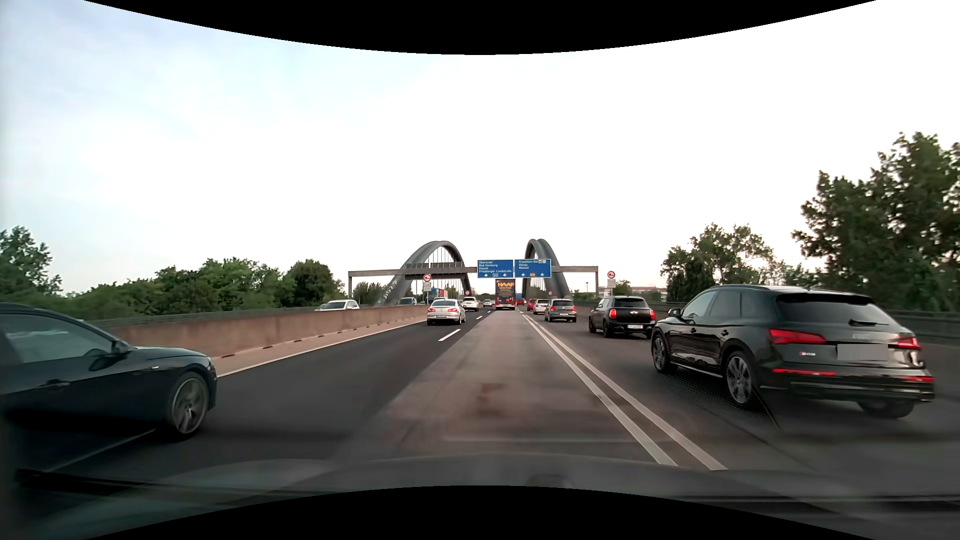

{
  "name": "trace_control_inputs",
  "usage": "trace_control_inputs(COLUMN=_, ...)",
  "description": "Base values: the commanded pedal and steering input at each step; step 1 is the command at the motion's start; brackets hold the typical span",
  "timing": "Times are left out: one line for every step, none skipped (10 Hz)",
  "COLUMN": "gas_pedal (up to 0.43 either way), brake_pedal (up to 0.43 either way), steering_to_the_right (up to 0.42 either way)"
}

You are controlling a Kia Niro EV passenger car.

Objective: Follow the waypoints while adhering to traffic rules and regulations

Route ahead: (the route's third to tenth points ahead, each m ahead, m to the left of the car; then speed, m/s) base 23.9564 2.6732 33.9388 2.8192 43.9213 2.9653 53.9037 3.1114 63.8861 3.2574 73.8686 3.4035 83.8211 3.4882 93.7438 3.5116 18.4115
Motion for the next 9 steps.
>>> trace_control_inputs(gas_pedal=0.008, brake_pedal=0.000, steering_to_the_right=-0.005)
trace_control_inputs(gas_pedal=0.008, brake_pedal=0.000, steering_to_the_right=-0.005)
trace_control_inputs(gas_pedal=0.008, brake_pedal=0.000, steering_to_the_right=-0.005)
trace_control_inputs(gas_pedal=0.020, brake_pedal=0.000, steering_to_the_right=-0.005)
trace_control_inputs(gas_pedal=0.020, brake_pedal=0.000, steering_to_the_right=-0.005)
trace_control_inputs(gas_pedal=0.020, brake_pedal=0.000, steering_to_the_right=-0.005)
trace_control_inputs(gas_pedal=0.020, brake_pedal=0.000, steering_to_the_right=-0.005)
trace_control_inputs(gas_pedal=0.028, brake_pedal=0.000, steering_to_the_right=-0.006)
trace_control_inputs(gas_pedal=0.028, brake_pedal=0.000, steering_to_the_right=-0.007)
